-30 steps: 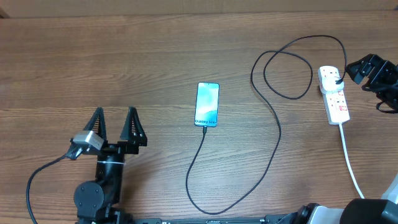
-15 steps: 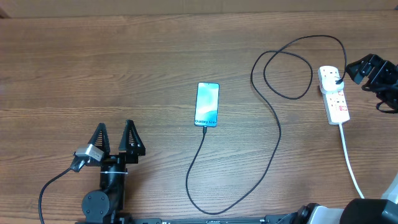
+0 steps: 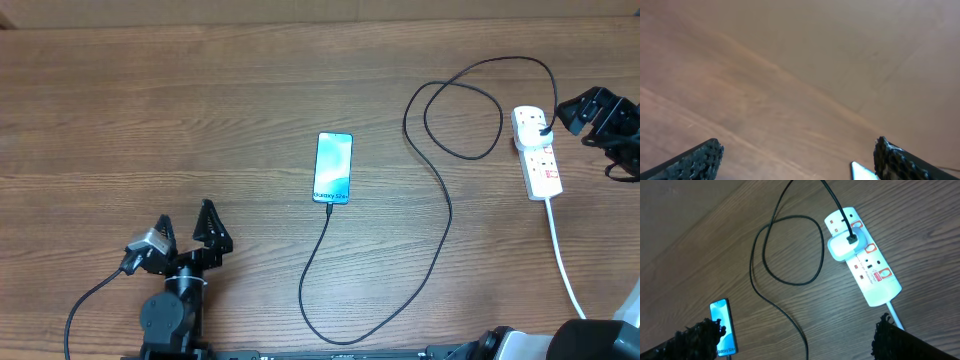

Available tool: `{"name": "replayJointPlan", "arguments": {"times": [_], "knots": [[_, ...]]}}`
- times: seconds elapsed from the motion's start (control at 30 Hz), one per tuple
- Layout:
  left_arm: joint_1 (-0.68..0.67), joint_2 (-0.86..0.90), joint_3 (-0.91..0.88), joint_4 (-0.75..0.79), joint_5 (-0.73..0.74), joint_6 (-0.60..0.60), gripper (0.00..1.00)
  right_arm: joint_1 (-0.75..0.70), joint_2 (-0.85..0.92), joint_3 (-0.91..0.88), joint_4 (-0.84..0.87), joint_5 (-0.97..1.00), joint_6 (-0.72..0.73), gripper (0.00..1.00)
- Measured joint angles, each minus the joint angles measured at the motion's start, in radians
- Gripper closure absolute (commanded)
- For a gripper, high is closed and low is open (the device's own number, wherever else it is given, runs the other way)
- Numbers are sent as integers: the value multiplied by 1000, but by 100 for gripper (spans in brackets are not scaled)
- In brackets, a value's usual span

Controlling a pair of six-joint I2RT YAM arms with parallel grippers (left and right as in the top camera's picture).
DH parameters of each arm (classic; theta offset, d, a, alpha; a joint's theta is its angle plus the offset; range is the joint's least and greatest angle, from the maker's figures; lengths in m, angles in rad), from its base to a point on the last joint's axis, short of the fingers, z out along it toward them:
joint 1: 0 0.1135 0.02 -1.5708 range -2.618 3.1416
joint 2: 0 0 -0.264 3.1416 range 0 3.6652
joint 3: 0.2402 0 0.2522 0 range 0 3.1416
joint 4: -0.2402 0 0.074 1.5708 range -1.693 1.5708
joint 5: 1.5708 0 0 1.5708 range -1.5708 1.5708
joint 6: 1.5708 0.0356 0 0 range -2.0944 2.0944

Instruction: Plug charger to phone and switch on socket

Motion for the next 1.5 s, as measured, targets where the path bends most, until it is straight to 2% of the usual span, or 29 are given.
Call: {"name": "replayJointPlan", "arguments": {"times": [0.2,0.57,1.0,1.5], "knots": [[0,0,0,-12,-12,31,0,0,0,0,0,0,0,0],[0,0,0,-19,22,281,0,0,0,0,0,0,0,0],[0,0,0,-24,67,497,0,0,0,0,0,0,0,0],[0,0,0,-28,101,576,0,0,0,0,0,0,0,0]]}}
